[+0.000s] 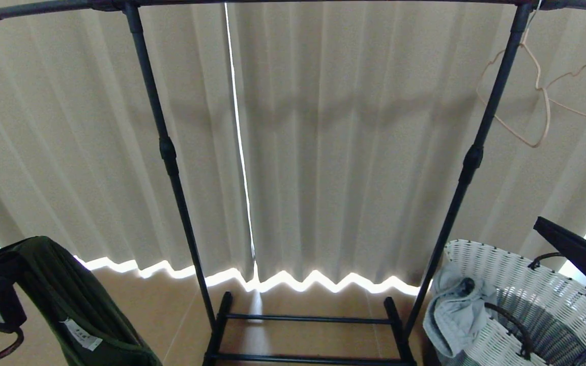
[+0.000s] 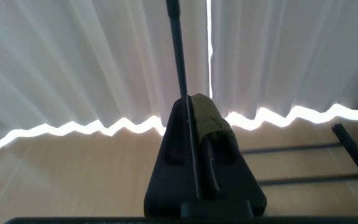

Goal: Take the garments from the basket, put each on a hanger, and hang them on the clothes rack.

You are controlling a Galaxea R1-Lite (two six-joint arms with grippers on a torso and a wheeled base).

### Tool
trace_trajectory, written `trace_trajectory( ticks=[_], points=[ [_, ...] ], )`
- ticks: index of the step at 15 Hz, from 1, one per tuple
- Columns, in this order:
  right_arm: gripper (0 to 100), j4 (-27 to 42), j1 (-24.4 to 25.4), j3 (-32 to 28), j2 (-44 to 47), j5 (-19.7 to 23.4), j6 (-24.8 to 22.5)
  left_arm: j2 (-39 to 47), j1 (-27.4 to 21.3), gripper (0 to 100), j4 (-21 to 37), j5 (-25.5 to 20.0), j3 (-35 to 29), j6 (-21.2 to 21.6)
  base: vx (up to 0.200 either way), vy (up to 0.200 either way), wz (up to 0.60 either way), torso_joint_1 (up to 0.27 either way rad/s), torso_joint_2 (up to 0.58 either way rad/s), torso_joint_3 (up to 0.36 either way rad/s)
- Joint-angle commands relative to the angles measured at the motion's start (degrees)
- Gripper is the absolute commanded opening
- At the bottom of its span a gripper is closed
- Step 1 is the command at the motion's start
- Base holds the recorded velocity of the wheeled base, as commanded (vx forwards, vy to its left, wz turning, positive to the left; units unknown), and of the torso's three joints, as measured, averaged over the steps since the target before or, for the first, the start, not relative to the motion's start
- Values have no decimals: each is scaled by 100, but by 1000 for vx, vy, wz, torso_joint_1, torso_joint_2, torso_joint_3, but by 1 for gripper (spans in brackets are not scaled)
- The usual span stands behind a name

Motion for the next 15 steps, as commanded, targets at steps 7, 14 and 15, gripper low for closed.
trace_trajectory(
  ticks=[7, 14, 15],
  points=[
    [100, -45, 3, 48, -50, -6, -2, 69, 47, 0, -20, -419, 13, -27, 0, 0, 0, 138, -508, -316],
    [100, 26, 3, 207, -217, -50, -2, 104, 47, 0, -20, -427, 5, -10, 0, 0, 0, 186, -483, -297],
    [100, 131, -6, 242, -217, -164, -2, 104, 47, 0, -20, -427, -4, -10, 0, 0, 0, 198, -496, -300]
  ],
)
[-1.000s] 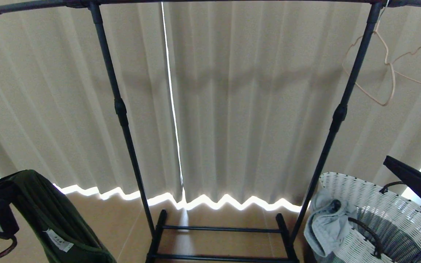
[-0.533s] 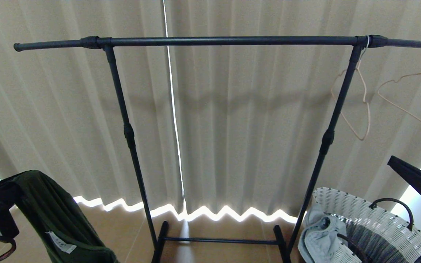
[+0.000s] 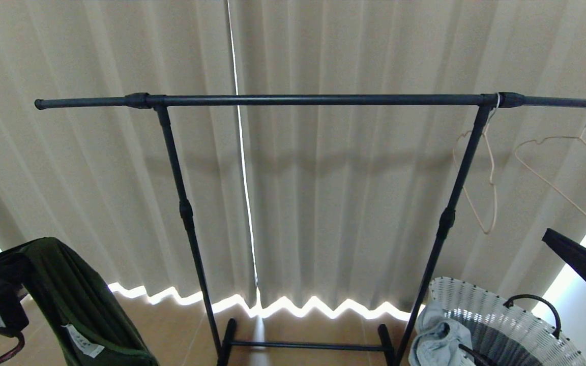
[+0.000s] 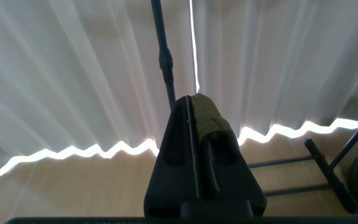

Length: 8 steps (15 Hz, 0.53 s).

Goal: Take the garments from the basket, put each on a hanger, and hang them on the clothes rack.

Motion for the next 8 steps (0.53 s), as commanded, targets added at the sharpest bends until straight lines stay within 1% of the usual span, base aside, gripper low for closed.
trace_trajectory(
  ticks=[1, 2, 3, 4, 6, 8],
  points=[
    [100, 200, -6, 18, -12, -173, -10, 12, -3, 0, -3, -1, 6, 6, 0, 0, 0, 212, -491, -290],
    [100, 367, -6, -17, -30, -357, -10, 4, -3, 0, -3, -1, 6, 6, 0, 0, 0, 203, -500, -290],
    [100, 393, -6, -34, -30, -507, -10, -5, -3, 0, -3, -1, -3, 6, 0, 0, 0, 198, -452, -266],
    [100, 402, -6, -52, -30, -568, -10, -5, -3, 0, -3, -1, -3, 6, 0, 0, 0, 110, -266, -159],
    [100, 410, -6, -70, -30, -709, -10, -5, -3, 0, -12, 8, 6, 6, 0, 0, 0, 54, -110, -68],
    [100, 419, -6, -70, -4, -744, -10, -14, -3, 0, -3, -1, 15, 6, 0, 0, 0, 9, -25, -13]
  ],
)
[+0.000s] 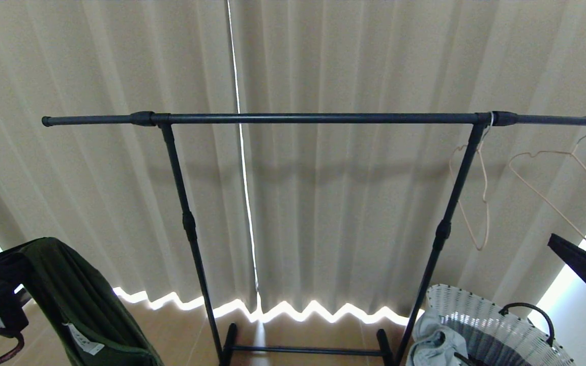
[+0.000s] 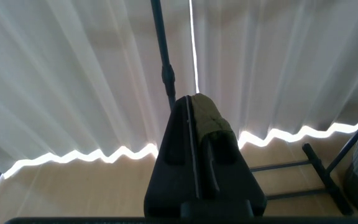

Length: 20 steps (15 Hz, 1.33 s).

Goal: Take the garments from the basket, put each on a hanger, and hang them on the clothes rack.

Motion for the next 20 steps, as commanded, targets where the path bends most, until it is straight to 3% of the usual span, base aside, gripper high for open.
trace_trajectory(
  ticks=[1, 11, 20],
  points=[
    [100, -1, 3, 3, 26, 0, -2, 17, 0, 0, -1, 2, 4, 1, 0, 0, 0, 0, 0, 0],
    [100, -10, 11, 47, -1, 0, -72, 17, 0, 0, -1, 2, 30, 1, 0, 0, 0, 0, 0, 0],
    [100, -10, 11, 108, -1, 0, -248, -1, -26, 0, -1, -7, 83, 10, 0, -200, 0, 3, 3, 3]
  ],
)
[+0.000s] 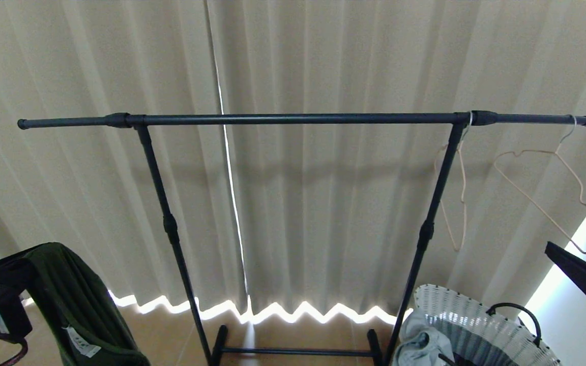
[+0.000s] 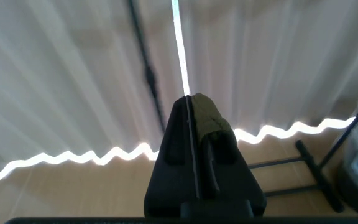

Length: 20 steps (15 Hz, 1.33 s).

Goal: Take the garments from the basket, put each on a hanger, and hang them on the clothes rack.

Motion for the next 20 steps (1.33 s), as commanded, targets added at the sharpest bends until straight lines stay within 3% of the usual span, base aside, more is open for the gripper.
trace_trajectory(
  ticks=[1, 20],
  points=[
    [100, 1, 3, 0, 0, 6, -2, -1, 2, 0, -1, 6, 3, 1, 0, -200, 0, 7, -2, -2],
    [100, -78, 3, -290, 18, 67, -151, -9, 2, 0, -1, 6, 3, 1, 0, 0, 0, 0, 0, 0]
  ],
)
